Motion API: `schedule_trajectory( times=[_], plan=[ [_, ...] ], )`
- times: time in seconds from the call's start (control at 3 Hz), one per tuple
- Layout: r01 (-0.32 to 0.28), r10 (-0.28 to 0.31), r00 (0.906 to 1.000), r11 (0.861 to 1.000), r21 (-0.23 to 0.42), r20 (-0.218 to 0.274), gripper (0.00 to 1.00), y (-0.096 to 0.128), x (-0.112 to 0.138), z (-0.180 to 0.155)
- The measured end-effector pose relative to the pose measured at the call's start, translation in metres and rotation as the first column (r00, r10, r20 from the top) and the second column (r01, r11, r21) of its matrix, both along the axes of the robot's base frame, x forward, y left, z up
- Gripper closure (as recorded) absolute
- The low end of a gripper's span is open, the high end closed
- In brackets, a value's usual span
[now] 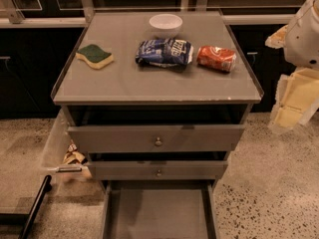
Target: Place coke can into bottom drawer
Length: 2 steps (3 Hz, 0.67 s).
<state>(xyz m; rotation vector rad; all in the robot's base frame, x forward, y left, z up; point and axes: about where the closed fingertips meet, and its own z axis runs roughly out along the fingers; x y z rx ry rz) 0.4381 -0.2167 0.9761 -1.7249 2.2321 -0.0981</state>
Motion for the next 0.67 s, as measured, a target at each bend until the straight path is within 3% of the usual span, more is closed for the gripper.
schedule_trajectory(
  times=[0.67],
  plan=[
    [-0.019, 0.019, 0.9997, 1.000, 0.002, 0.015, 0.00, 0.003, 0.014, -0.001]
  ],
)
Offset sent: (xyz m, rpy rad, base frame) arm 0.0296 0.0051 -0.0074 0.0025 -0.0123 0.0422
